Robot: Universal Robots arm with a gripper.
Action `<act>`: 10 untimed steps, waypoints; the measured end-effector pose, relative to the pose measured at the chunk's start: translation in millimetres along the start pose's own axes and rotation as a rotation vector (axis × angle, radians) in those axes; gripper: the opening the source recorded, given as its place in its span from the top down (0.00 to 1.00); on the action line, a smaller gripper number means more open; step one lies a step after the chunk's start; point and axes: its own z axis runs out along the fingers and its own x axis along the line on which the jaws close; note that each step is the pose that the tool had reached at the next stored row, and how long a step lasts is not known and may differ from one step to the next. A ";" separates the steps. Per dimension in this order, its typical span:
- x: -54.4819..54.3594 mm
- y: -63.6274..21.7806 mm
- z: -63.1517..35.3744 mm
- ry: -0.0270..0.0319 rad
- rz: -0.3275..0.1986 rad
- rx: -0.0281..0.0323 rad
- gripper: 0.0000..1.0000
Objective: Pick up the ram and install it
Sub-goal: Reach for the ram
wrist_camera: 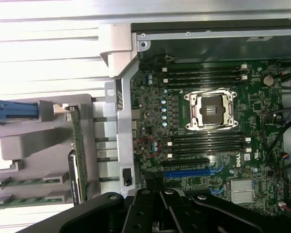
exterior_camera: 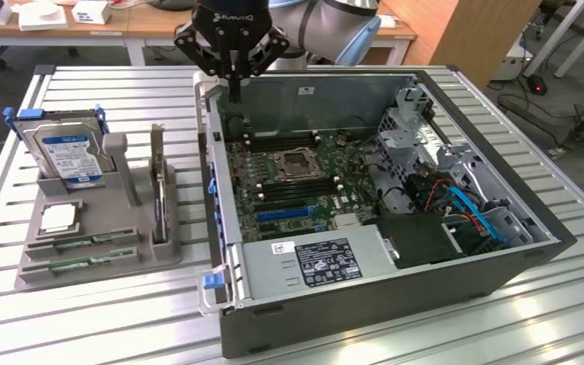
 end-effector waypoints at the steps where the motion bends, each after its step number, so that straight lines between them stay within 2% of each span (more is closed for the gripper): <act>1: 2.0 -0.1 0.0 -0.0001 0.000 -0.0001 0.91; 10: 21.5 -1.6 -0.7 -0.0014 0.000 -0.0001 0.91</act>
